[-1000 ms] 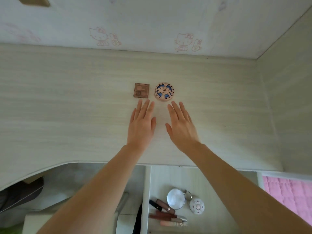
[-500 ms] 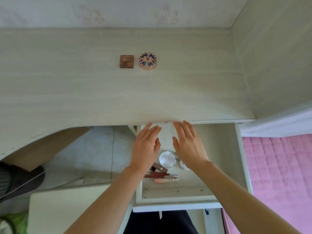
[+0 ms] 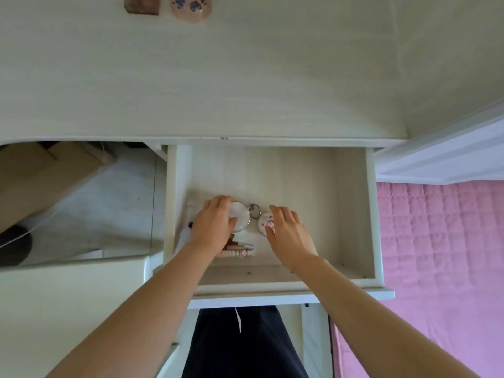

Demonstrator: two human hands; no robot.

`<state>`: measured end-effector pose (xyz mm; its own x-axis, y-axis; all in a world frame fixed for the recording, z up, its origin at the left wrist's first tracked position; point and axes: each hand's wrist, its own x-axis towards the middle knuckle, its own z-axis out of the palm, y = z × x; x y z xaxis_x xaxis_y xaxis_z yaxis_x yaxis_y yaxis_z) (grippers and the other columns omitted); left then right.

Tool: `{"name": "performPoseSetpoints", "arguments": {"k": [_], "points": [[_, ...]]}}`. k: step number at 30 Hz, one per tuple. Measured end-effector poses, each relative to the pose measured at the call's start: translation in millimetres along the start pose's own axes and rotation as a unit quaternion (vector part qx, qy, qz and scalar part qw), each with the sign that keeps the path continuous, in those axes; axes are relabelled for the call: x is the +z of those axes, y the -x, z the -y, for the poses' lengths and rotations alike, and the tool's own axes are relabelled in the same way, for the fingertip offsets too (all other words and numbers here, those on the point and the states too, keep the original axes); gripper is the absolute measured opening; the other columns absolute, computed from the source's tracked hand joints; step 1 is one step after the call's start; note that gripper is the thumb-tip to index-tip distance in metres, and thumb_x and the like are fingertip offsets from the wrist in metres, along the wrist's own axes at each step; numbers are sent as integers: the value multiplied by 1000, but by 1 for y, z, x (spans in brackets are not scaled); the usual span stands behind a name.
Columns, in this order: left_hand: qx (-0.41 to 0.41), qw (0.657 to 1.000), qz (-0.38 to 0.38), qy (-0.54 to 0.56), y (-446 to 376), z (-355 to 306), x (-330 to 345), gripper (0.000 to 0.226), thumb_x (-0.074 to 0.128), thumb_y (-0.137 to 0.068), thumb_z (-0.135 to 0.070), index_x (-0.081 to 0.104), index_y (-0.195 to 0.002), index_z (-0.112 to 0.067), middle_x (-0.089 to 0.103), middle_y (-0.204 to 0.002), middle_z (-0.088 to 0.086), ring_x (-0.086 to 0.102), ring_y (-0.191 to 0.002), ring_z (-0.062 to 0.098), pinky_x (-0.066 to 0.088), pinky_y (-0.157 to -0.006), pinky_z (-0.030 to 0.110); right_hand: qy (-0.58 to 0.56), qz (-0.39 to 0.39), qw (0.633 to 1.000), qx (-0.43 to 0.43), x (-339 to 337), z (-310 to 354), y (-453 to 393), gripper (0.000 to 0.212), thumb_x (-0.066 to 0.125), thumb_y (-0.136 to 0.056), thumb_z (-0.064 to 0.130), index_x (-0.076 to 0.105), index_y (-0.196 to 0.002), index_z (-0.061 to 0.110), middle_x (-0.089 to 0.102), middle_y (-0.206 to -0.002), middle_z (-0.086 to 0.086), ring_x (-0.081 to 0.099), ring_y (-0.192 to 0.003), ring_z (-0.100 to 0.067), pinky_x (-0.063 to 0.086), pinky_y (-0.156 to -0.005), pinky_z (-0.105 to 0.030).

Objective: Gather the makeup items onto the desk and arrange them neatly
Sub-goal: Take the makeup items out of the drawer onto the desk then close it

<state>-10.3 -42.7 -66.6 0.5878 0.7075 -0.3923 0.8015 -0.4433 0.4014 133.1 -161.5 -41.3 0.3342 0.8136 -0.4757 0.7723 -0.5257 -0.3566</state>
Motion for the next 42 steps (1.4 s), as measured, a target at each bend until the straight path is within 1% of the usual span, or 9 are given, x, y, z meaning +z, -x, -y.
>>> {"name": "performPoseSetpoints", "arguments": {"k": [10, 15, 18, 22, 27, 30, 34, 38, 42], "points": [[-44, 999, -1, 3, -9, -12, 29, 76, 75, -79, -30, 35, -142, -13, 46, -138, 7, 39, -126, 29, 44, -96, 41, -3, 57, 995, 85, 26, -1, -15, 81, 58, -90, 45, 14, -148, 10, 25, -145, -9, 30, -130, -32, 46, -96, -44], [-78, 996, 6, 46, -14, -17, 26, 78, 77, -75, -23, 37, -141, -14, 43, -133, 9, 38, -120, 32, 42, -96, 40, 8, 35, 995, 98, 32, 3, -18, 63, 63, -88, 36, 33, -135, 7, 30, -138, -9, 33, -125, -32, 47, -91, -40], [-81, 996, 4, 40, -13, -23, 28, 73, 77, -71, -19, 44, -135, -13, 38, -129, 10, 42, -114, 32, 44, -91, 38, -13, 35, 994, 102, 33, 0, -18, 63, 70, -83, 33, 35, -129, 5, 33, -135, -9, 34, -123, -31, 46, -91, -40], [-82, 995, -12, 62, -7, -29, 33, 62, 79, -70, -13, 52, -126, -8, 33, -124, 11, 49, -104, 31, 45, -91, 35, -61, 38, 993, 96, 31, -6, -14, 52, 67, -78, 10, 35, -120, 7, 42, -123, -9, 41, -112, -31, 46, -87, -39], [-107, 985, -20, 132, 0, -34, 31, 55, 80, -70, -10, 55, -118, -13, 33, -121, 8, 54, -93, 25, 48, -87, 31, -189, 32, 970, 146, 19, -9, -5, 54, 65, -75, 5, 35, -118, 14, 33, -117, -10, 51, -93, -31, 50, -83, -38], [-141, 966, -51, 208, 3, -34, 22, 54, 80, -69, -10, 54, -116, -14, 48, -115, 7, 53, -96, 24, 46, -82, 29, -285, 30, 940, 186, 5, -8, 1, 52, 70, -76, 12, 42, -120, 19, 32, -117, -5, 51, -87, -23, 47, -77, -29], [-215, 912, -83, 339, 12, -40, -6, 56, 84, -63, -16, 56, -112, -20, 56, -103, -4, 54, -98, 20, 49, -79, 33, -343, 20, 918, 196, -18, -2, 9, 54, 74, -76, 24, 45, -122, 22, 38, -116, -1, 53, -89, -18, 44, -75, -23], [-237, 865, -70, 436, 26, -48, -40, 54, 86, -65, -25, 58, -111, -25, 58, -102, -10, 57, -95, 13, 46, -70, 23, -380, 11, 907, 182, -42, 10, 14, 51, 74, -75, 29, 46, -117, 27, 55, -108, 1, 60, -90, -17, 53, -73, -29], [-256, 831, -57, 491, 36, -57, -74, 52, 84, -68, -34, 56, -112, -30, 57, -111, -6, 56, -95, 9, 49, -65, 21, -402, -11, 902, 159, -71, 29, 16, 49, 77, -74, 33, 47, -113, 30, 58, -101, 5, 62, -87, -15, 57, -75, -34]]}}
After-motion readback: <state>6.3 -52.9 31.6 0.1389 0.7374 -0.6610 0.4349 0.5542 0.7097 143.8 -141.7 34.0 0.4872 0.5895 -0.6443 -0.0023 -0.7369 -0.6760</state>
